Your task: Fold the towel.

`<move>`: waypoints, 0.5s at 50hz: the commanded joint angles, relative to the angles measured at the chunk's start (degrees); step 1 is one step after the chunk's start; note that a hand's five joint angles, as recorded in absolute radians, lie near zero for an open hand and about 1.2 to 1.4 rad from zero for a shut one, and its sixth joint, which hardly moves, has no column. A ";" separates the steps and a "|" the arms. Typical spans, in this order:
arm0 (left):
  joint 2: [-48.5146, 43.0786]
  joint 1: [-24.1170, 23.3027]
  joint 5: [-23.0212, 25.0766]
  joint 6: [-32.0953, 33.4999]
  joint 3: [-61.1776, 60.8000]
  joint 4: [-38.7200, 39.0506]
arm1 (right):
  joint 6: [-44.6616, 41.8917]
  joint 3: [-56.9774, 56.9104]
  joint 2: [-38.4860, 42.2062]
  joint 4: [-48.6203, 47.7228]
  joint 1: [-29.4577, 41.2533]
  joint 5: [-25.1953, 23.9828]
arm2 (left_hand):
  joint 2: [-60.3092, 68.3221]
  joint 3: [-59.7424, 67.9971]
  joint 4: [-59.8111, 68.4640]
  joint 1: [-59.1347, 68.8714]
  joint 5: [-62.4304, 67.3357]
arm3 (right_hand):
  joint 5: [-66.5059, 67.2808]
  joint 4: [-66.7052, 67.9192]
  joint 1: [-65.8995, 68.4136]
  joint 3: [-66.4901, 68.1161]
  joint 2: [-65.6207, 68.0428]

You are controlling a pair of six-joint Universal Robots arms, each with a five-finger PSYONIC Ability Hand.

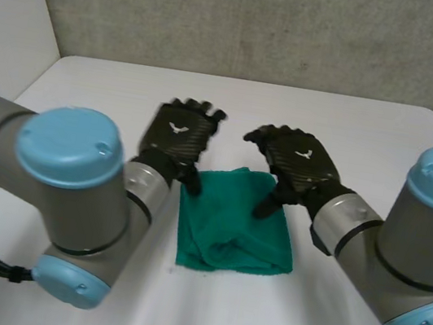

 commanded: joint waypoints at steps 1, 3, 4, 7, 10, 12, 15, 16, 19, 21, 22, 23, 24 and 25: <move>-8.56 -2.29 2.61 -3.20 4.91 -3.68 | 0.13 -2.11 5.33 6.20 -3.71 -1.04 | 2.23 1.67 2.10 1.91 1.03 | -3.26 -2.89 -1.20 -1.88 -2.49; -10.23 -2.29 2.61 -3.29 5.70 -5.26 | 0.13 -3.78 7.52 7.52 -3.80 -0.69 | 2.23 1.67 2.10 1.91 1.03 | -3.26 -2.89 -1.20 -1.88 -2.49; -11.63 -2.29 2.52 -3.29 6.22 -6.66 | 0.13 -5.27 9.36 8.74 -3.89 -0.52 | 2.39 1.83 2.27 2.08 1.20 | -3.26 -2.89 -1.20 -1.88 -2.49; -13.14 -2.11 2.34 -3.29 6.58 -8.34 | -0.04 -7.12 11.75 11.12 -4.15 -0.34 | 2.56 2.00 2.44 2.24 1.36 | -3.26 -2.89 -1.20 -1.88 -2.49; -13.84 -1.32 1.03 -3.20 6.23 -9.75 | -0.83 -8.97 14.03 13.58 -4.07 -0.25 | 2.56 2.00 2.44 2.25 1.37 | -3.26 -2.89 -1.20 -1.88 -2.49; -13.76 -0.01 -0.89 -3.03 5.71 -10.45 | -2.15 -10.73 16.67 15.52 -3.98 -0.25 | 2.56 2.00 2.44 2.25 1.37 | -3.26 -2.89 -1.20 -1.88 -2.49; -13.49 1.48 -2.05 -2.77 5.35 -10.89 | -3.20 -11.08 17.11 15.79 -3.80 -0.16 | 2.56 2.00 2.44 2.25 1.37 | -3.26 -2.89 -1.20 -1.88 -2.49; -13.14 2.71 -2.75 -2.50 4.83 -11.33 | -3.55 -11.17 17.12 15.79 -3.72 -0.08 | 2.56 2.00 2.44 2.25 1.37 | -3.26 -2.89 -1.20 -1.88 -2.49; -11.13 3.95 -3.02 -1.89 4.12 -12.12 | -4.79 -11.78 17.12 15.79 -3.36 -0.08 | 2.56 2.00 2.44 2.25 1.37 | -3.26 -2.89 -1.20 -1.88 -2.49; -10.77 3.95 -2.93 -1.80 4.03 -12.21 | -5.66 -12.22 17.12 15.79 -3.19 -0.16 | 2.40 1.84 2.27 2.08 1.20 | -3.26 -2.89 -1.20 -1.88 -2.49; -10.25 3.95 -2.93 -1.36 3.77 -12.30 | -5.84 -12.23 17.12 15.79 -3.19 -0.16 | 2.39 1.84 2.27 2.08 1.20 | -3.26 -2.89 -1.20 -1.88 -2.49; -9.72 3.95 -2.93 -0.92 3.51 -12.38 | -5.93 -12.23 17.12 15.87 -3.19 -0.16 | 2.39 1.84 2.27 2.08 1.20 | -3.26 -2.89 -1.20 -1.88 -2.49; -9.28 3.78 -2.84 -0.48 3.07 -12.39 | -6.19 -12.23 17.12 15.87 -3.19 0.01 | 2.39 1.84 2.27 2.08 1.20 | -3.26 -2.89 -1.20 -1.88 -2.49; -9.01 3.69 -2.84 -0.31 2.80 -12.39 | -6.37 -12.23 17.12 15.79 -3.19 0.01 | 2.39 1.84 2.27 2.08 1.20 | -3.26 -2.89 -1.20 -1.88 -2.49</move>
